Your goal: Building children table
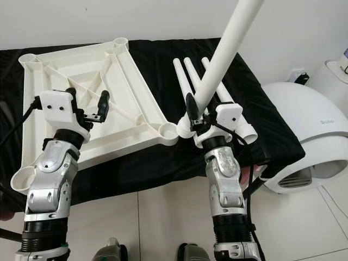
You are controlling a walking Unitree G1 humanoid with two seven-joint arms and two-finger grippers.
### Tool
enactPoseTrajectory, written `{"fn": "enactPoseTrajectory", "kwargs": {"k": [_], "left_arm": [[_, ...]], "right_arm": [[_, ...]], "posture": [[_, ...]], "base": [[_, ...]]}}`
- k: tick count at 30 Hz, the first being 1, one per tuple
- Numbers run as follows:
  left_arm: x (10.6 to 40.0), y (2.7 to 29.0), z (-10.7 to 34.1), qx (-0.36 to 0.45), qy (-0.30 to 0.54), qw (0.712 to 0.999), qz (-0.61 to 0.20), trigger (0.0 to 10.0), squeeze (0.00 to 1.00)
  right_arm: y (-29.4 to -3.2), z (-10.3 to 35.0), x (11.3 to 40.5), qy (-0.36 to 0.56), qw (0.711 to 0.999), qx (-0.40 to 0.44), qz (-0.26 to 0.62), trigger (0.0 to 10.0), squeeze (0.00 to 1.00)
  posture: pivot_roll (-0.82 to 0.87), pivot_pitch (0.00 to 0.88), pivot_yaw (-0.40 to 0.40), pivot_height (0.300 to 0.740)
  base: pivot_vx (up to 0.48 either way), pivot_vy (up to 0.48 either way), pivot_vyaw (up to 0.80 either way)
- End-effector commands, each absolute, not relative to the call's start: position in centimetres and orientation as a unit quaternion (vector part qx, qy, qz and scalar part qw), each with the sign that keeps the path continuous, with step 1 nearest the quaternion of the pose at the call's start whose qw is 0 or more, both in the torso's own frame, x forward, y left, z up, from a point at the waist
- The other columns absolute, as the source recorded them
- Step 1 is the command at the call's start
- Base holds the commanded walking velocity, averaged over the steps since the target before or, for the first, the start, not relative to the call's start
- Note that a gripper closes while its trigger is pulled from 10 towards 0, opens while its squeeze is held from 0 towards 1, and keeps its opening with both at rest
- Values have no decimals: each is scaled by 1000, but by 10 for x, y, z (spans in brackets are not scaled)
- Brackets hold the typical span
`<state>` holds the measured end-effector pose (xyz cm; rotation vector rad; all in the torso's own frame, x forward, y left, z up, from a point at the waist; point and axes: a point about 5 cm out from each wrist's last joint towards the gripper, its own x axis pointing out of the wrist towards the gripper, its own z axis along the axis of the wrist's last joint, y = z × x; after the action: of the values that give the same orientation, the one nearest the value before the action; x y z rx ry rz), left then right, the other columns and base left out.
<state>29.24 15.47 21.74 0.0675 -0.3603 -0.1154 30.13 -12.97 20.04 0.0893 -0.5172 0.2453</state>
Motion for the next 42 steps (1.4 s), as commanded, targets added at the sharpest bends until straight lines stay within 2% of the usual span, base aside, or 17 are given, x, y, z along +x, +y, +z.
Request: {"fn": "enactPoseTrajectory", "kwargs": {"k": [1, 26, 42], "left_arm": [[290, 163, 212, 23, -177, 984, 14, 10000, 0], [272, 161, 206, 22, -185, 982, 5, 10000, 0], [272, 157, 205, 18, -189, 982, -16, 10000, 0]], "right_arm": [[-131, 199, 297, -262, 957, 35, 116, 10000, 0], [-125, 190, 287, -254, 956, 45, 137, 10000, 0], [-121, 190, 292, -249, 955, 50, 154, 10000, 0]], "posture": [[-10, 57, 23, 740], [31, 79, -8, 740], [54, 32, -35, 740]], "base": [[0, 0, 0], [0, 0, 0], [0, 0, 0]]}}
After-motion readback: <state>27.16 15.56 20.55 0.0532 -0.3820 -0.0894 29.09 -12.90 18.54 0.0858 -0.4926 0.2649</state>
